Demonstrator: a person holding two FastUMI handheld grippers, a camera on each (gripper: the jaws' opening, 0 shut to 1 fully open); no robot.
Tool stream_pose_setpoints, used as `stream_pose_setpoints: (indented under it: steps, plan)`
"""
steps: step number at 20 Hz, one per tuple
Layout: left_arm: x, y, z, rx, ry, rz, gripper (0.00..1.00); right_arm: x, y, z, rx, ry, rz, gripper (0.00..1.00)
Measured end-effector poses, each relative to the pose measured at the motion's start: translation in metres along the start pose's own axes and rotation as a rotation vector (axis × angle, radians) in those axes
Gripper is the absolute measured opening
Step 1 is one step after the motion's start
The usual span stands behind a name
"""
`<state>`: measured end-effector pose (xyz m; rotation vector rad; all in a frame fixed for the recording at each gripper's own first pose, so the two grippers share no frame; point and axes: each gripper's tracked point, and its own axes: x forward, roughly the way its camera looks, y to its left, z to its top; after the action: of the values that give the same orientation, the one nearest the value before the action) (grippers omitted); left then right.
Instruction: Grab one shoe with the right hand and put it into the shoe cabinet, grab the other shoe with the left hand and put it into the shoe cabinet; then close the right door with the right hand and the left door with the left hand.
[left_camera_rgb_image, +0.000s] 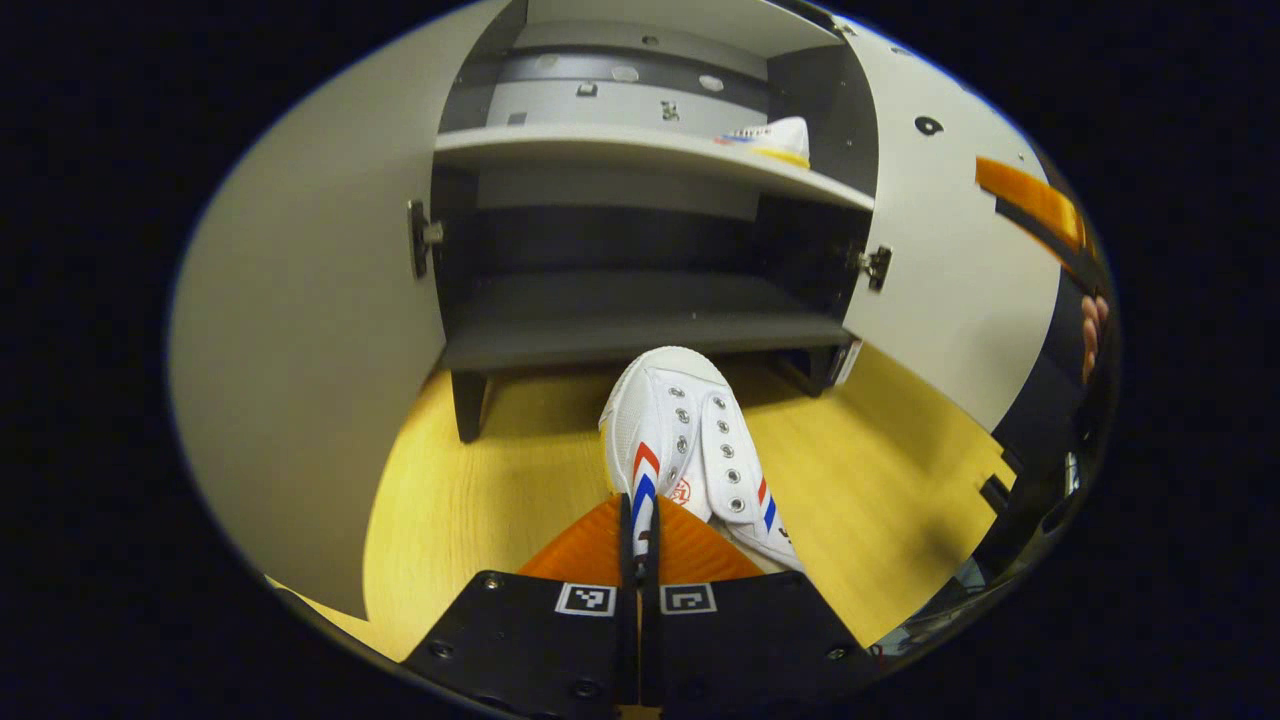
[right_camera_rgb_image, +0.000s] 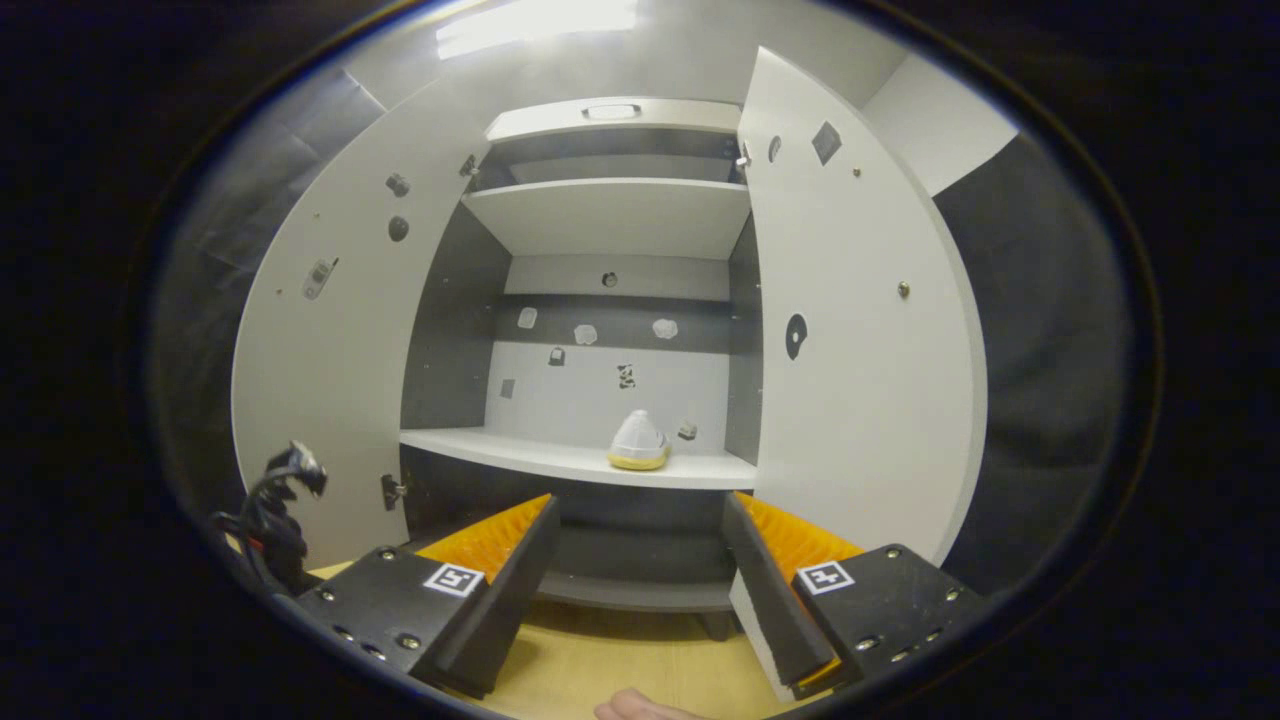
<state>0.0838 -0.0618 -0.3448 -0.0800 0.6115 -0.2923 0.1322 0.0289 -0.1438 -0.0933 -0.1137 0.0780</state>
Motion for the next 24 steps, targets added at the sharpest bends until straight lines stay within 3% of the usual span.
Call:
stream_pose_setpoints:
  steps: [7,15,19,24]
  plan:
    - [-0.021,-0.008,0.109,0.018,-0.204,0.011,0.02,0.001,-0.006,-0.018,-0.002,0.014,0.009,0.98]
    - [-0.04,0.005,0.219,0.029,-0.381,0.097,0.02,-0.001,-0.015,-0.025,-0.072,-0.029,0.033,0.98]
    - [-0.04,-0.003,0.286,-0.05,-0.459,0.062,0.01,0.002,-0.009,-0.03,-0.032,-0.018,0.051,0.98]
    - [-0.018,-0.001,0.356,-0.062,-0.503,0.105,0.01,-0.01,0.002,-0.035,0.017,0.001,0.081,0.98]
